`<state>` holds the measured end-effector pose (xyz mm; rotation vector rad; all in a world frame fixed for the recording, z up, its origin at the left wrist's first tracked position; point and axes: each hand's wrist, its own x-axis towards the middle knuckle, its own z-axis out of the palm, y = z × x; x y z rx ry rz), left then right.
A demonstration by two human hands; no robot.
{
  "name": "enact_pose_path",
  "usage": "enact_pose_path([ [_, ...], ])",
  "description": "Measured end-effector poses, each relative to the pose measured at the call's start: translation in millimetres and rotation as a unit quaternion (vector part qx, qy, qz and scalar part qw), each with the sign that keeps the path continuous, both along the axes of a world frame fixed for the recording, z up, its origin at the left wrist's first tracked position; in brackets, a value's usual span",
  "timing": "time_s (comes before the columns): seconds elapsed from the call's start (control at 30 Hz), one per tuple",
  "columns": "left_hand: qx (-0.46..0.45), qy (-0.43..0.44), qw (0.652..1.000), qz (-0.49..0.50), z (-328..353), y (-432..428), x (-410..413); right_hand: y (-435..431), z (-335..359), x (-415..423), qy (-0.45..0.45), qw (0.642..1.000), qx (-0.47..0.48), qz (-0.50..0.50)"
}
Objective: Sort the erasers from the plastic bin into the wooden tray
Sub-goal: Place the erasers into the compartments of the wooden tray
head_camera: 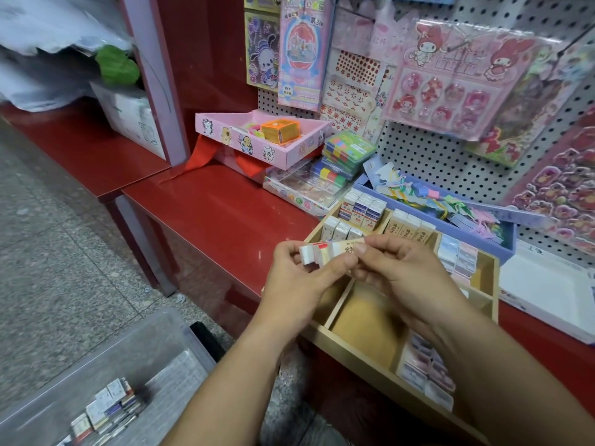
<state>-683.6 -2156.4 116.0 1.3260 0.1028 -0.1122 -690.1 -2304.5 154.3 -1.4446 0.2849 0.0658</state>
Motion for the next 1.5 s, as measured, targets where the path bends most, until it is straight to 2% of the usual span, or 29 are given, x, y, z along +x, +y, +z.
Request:
enact_pose_path([
  [0.2,0.014,-0.010,1.000,-0.024,-4.1,1.9,1.3,-7.8,1.2,5.1,0.021,0.997,0.072,-0.007],
  [0.4,0.016,0.001,1.000,0.015,-6.4,-1.0,4.9,-11.1,0.1,6.5,0.046,0.996,0.079,-0.008],
  [0.57,-0.007,0.028,0.999,0.036,-6.8,-2.5,6.9,-21.4,5.2,8.0,0.019,0.999,0.023,-0.045],
  [0.63,-0.017,0.035,0.999,0.036,-6.3,-2.8,7.8,-38.3,6.3,15.2,-0.029,0.991,-0.080,-0.101],
  [0.7,-0.024,0.036,0.999,0.034,-5.4,-3.1,7.9,-62.5,3.1,27.9,-0.071,0.952,-0.261,-0.142],
  [0.77,-0.030,0.035,0.998,0.035,-5.6,-3.8,7.6,-85.8,-3.0,43.2,-0.073,0.898,-0.412,-0.135],
  [0.93,-0.033,0.029,0.998,0.034,-7.6,-4.7,8.0,-120.3,-16.2,74.2,0.010,0.797,-0.601,-0.065],
  [1.07,-0.028,0.017,0.999,0.032,-4.9,-7.0,6.8,-128.5,-25.3,87.0,0.032,0.747,-0.662,-0.060],
  [1.2,-0.017,0.011,1.000,0.019,-3.7,-7.8,5.8,-126.8,-35.5,93.3,0.012,0.716,-0.695,-0.061],
  [1.33,-0.013,0.010,1.000,0.016,-4.6,-6.7,6.4,-122.6,-39.4,93.3,0.001,0.645,-0.761,-0.073],
  [1.37,-0.013,0.011,1.000,0.015,-4.8,-6.5,6.4,-122.4,-39.8,92.8,0.010,0.644,-0.761,-0.075],
  [1.5,-0.022,0.014,1.000,0.015,-4.3,-6.1,6.1,-111.4,-29.3,81.7,0.024,0.690,-0.718,-0.087],
])
